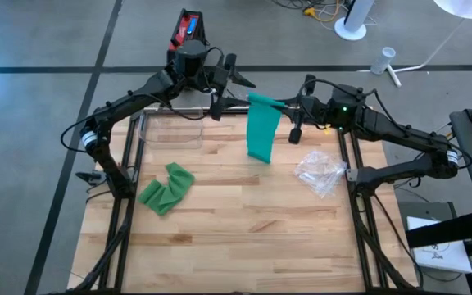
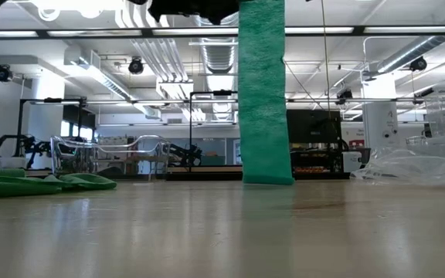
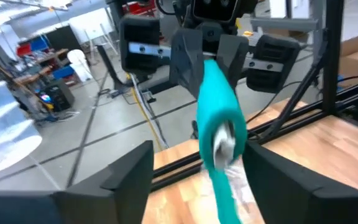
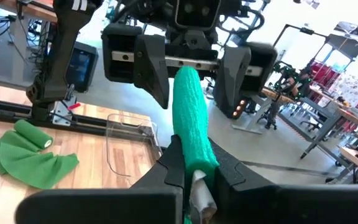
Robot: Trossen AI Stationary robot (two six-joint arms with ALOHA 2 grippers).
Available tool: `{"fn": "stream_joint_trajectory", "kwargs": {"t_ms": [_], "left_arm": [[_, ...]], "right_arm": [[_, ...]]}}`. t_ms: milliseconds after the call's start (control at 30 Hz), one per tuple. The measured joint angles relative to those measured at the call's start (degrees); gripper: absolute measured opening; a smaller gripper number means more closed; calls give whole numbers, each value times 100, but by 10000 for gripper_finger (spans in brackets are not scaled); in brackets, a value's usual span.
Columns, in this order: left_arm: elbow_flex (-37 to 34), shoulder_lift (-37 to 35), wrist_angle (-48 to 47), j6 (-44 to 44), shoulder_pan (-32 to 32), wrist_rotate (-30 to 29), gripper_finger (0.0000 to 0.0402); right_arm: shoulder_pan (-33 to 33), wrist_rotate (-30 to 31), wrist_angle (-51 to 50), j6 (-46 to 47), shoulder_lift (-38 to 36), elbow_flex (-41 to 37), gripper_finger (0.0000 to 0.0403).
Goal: Roll bandage
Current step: Roll the blue bandage
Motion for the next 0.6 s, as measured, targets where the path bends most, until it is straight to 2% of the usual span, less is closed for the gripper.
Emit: {"fn": "stream_joint_trajectory", "kwargs": {"t_ms": [267, 400, 600], "left_arm": [[-392, -4, 508, -100, 4, 187, 269], [-551, -2, 518, -357, 75, 190, 270], [-581, -71, 654, -581, 312, 363, 255]], "right_arm": [[0, -255, 39, -230, -147, 10, 18], [0, -489, 36, -236, -308, -51, 18], [0, -505, 40, -335, -622, -199, 18]]}}
